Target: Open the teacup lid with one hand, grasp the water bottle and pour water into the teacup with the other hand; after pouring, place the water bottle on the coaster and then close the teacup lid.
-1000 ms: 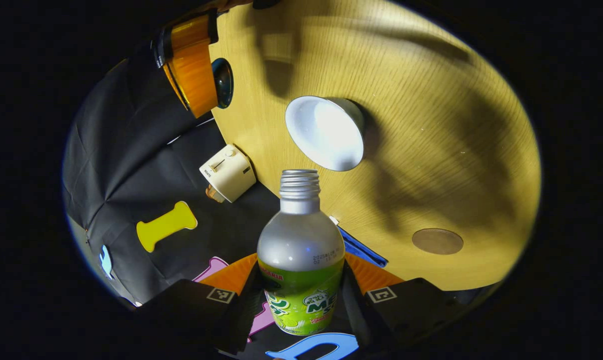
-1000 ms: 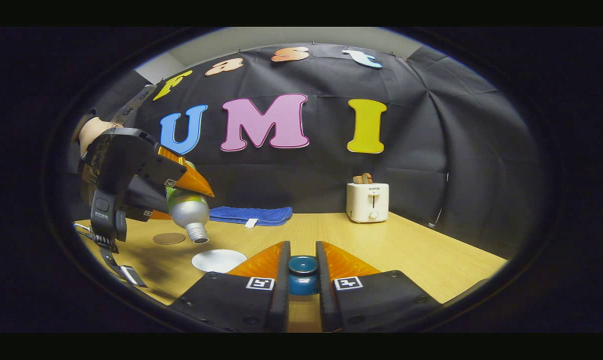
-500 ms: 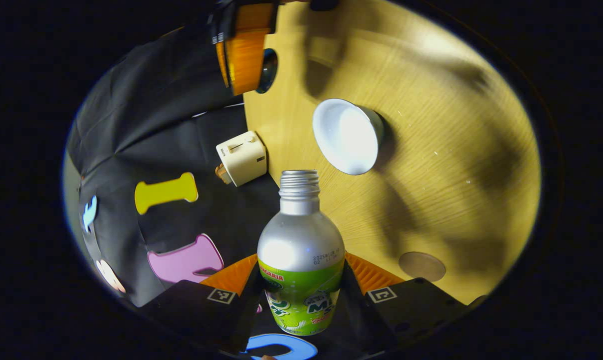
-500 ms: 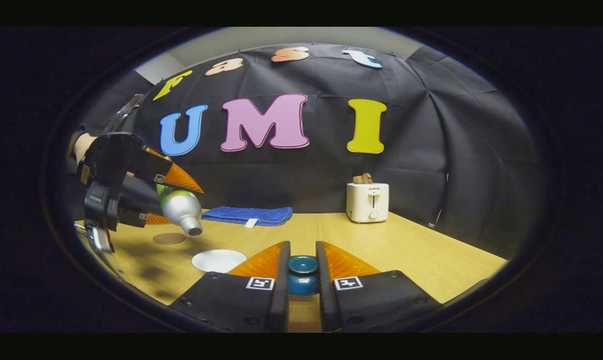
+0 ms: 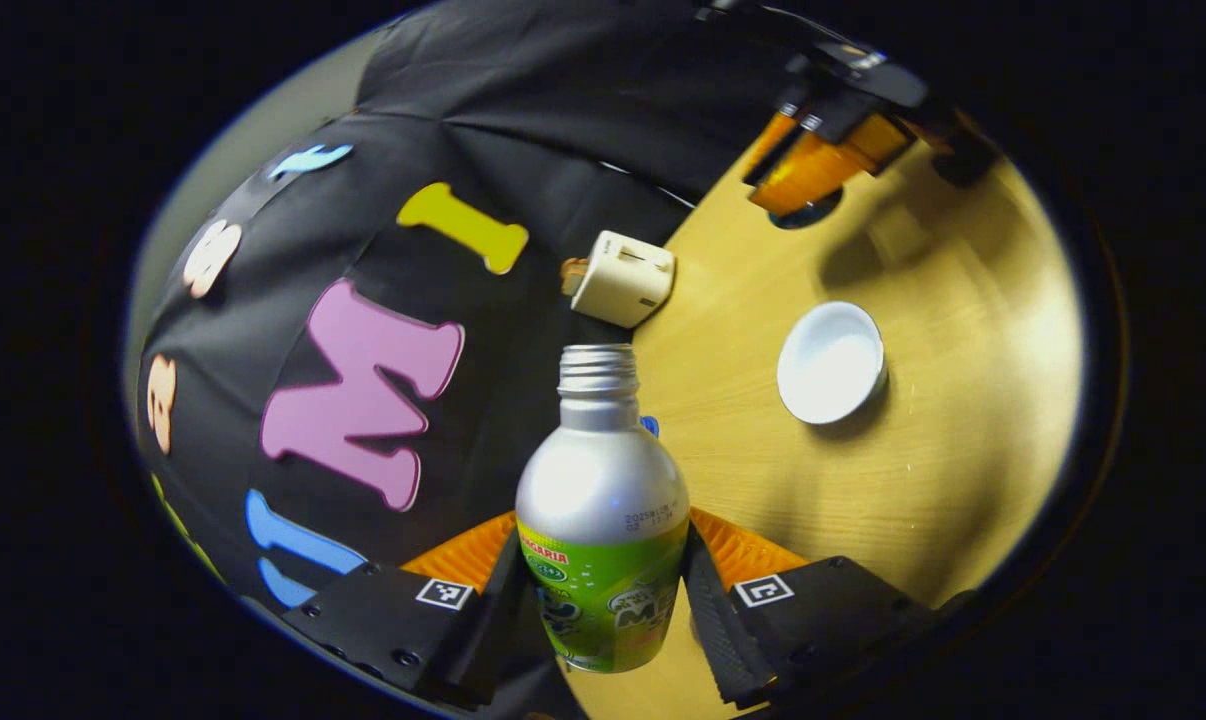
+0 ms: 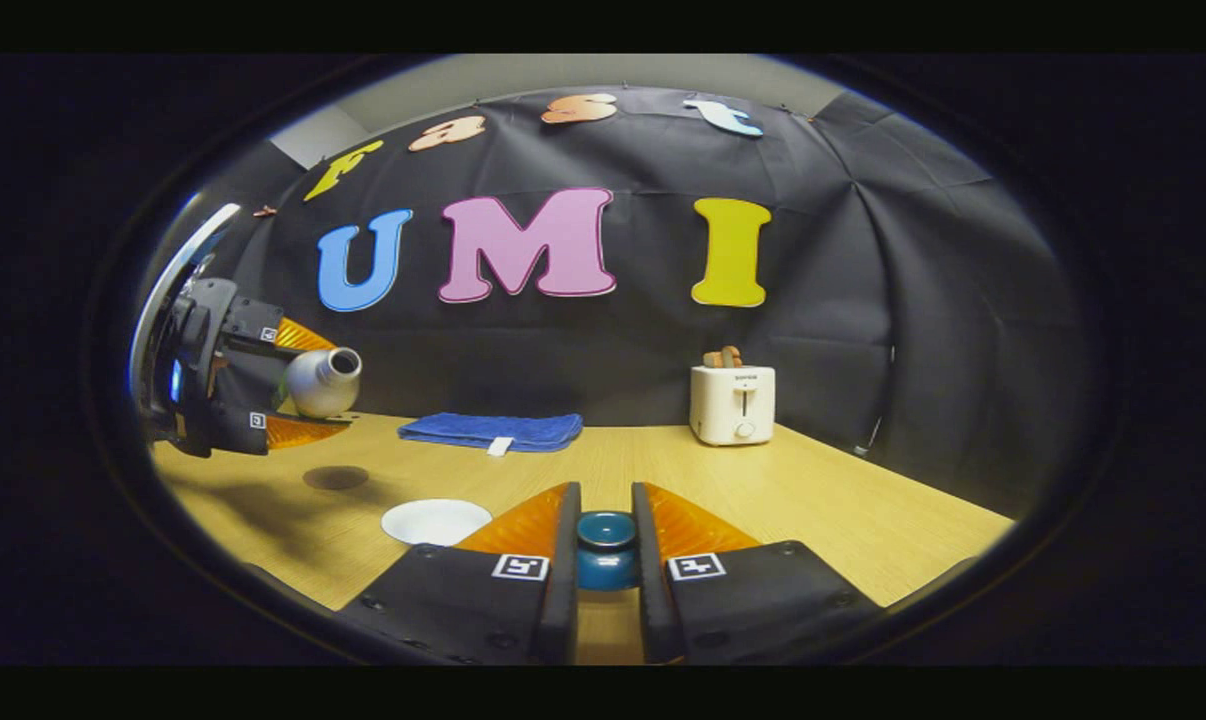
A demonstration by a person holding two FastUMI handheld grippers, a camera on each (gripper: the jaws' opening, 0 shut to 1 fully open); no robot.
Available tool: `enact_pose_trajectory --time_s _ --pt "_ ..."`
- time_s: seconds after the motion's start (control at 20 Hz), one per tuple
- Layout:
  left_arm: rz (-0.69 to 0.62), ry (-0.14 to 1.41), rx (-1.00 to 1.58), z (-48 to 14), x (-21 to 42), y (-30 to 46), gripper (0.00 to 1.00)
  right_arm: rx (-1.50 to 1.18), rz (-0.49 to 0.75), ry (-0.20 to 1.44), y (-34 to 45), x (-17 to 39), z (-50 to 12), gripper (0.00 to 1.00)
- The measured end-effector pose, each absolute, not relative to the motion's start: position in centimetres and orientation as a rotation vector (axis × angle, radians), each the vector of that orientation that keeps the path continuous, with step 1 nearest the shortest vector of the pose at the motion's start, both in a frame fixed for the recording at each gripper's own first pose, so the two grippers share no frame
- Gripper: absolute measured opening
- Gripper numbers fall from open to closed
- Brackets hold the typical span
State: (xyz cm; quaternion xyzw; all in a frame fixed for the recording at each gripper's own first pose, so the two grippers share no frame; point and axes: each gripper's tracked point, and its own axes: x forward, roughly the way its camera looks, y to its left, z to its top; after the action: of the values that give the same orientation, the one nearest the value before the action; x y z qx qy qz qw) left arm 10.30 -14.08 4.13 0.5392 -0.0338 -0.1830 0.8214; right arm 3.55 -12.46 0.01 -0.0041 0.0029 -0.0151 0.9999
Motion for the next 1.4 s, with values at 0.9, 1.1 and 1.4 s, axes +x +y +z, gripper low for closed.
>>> enact_pose_trajectory --time_s 0.9,1.1,1.4 --pt "-0.244 0.018 0.01 1.9 17.5 -3.9 0.79 -0.01 -0.137 0.001 -14.1 3.1 0.1 0.25" --pt "-0.221 0.035 -0.014 0.6 17.7 -2.6 0.8 -0.011 -0.138 0.0 -14.0 3.1 0.1 0.29" --pt "-0.22 0.055 -0.05 -0.3 18.0 -2.1 0.82 -0.011 -0.138 0.0 -14.1 3.1 0.0 0.25"
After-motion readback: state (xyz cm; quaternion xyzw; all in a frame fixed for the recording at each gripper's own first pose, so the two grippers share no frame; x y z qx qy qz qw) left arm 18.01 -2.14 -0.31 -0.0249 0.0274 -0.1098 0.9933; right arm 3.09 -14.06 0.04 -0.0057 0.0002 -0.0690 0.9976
